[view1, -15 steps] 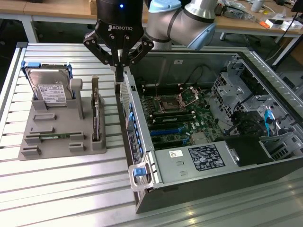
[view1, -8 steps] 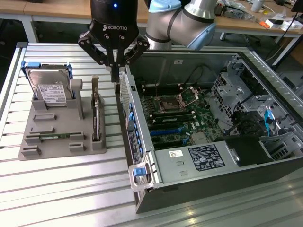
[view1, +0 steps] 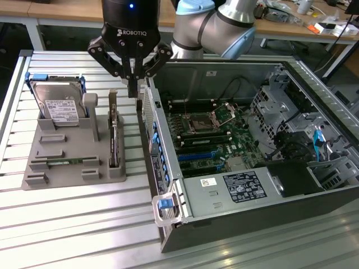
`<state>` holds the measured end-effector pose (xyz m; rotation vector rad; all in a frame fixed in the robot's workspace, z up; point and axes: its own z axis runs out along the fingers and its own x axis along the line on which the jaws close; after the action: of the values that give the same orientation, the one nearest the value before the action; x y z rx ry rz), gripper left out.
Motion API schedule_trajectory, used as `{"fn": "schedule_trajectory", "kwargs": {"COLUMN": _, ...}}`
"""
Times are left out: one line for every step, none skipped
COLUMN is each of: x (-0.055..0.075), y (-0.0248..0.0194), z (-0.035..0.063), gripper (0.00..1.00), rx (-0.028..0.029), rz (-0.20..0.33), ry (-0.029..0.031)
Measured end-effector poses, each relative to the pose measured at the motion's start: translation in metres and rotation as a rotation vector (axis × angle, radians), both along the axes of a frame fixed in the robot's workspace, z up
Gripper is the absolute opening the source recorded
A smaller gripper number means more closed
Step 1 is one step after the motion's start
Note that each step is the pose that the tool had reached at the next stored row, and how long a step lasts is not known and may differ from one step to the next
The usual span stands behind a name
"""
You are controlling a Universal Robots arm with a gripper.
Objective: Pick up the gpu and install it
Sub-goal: 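Reach for the gpu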
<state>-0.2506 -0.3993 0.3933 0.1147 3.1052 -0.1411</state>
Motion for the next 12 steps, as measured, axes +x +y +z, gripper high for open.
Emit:
{"fn": "schedule_trajectory", "kwargs": {"x": -0.0005, "y": -0.0003, "z": 0.0, "gripper": 0.11, "rx": 0.0122, "rz": 0.0, "ry": -0.0001}}
{"fn": "schedule_trajectory", "kwargs": {"x": -0.0009, "y": -0.0007, "z": -0.0001, "gripper": 0.11, "rx": 0.0262, "rz": 0.0, "ry": -0.0002}}
{"fn": "schedule_trajectory", "kwargs": {"x": -0.0015, "y": -0.0011, "z": 0.0, "gripper": 0.11, "rx": 0.0432, "rz": 0.0, "ry": -0.0001}}
{"fn": "schedule_trajectory", "kwargs": {"x": -0.0023, "y": -0.0017, "z": 0.0, "gripper": 0.11, "rx": 0.0626, "rz": 0.0, "ry": -0.0001}}
{"fn": "schedule_trajectory", "kwargs": {"x": -0.0038, "y": -0.0024, "z": 0.0, "gripper": 0.11, "rx": 0.0839, "rz": 0.0, "ry": -0.0001}}
{"fn": "schedule_trajectory", "kwargs": {"x": -0.0047, "y": -0.0028, "z": 0.0, "gripper": 0.11, "rx": 0.0941, "rz": 0.0, "ry": -0.0001}}
{"fn": "schedule_trajectory", "kwargs": {"x": -0.0065, "y": -0.0034, "z": 0.0, "gripper": 0.11, "rx": 0.1097, "rz": 0.0, "ry": -0.0001}}
{"fn": "schedule_trajectory", "kwargs": {"x": -0.0072, "y": -0.0035, "z": 0.0, "gripper": 0.11, "rx": 0.1158, "rz": 0.0, "ry": 0.0}}
{"fn": "schedule_trajectory", "kwargs": {"x": -0.0079, "y": -0.0038, "z": 0.0, "gripper": 0.11, "rx": 0.1261, "rz": 0.0, "ry": 0.0}}
{"fn": "schedule_trajectory", "kwargs": {"x": -0.0079, "y": -0.0037, "z": 0.0, "gripper": 0.11, "rx": 0.1276, "rz": 0.0, "ry": -0.0001}}
{"fn": "schedule_trajectory", "kwargs": {"x": -0.0079, "y": -0.0037, "z": 0.0, "gripper": 0.11, "rx": 0.1277, "rz": 0.0, "ry": -0.0001}}
{"fn": "schedule_trajectory", "kwargs": {"x": -0.0079, "y": -0.0037, "z": 0.0, "gripper": 0.11, "rx": 0.1277, "rz": 0.0, "ry": -0.0001}}
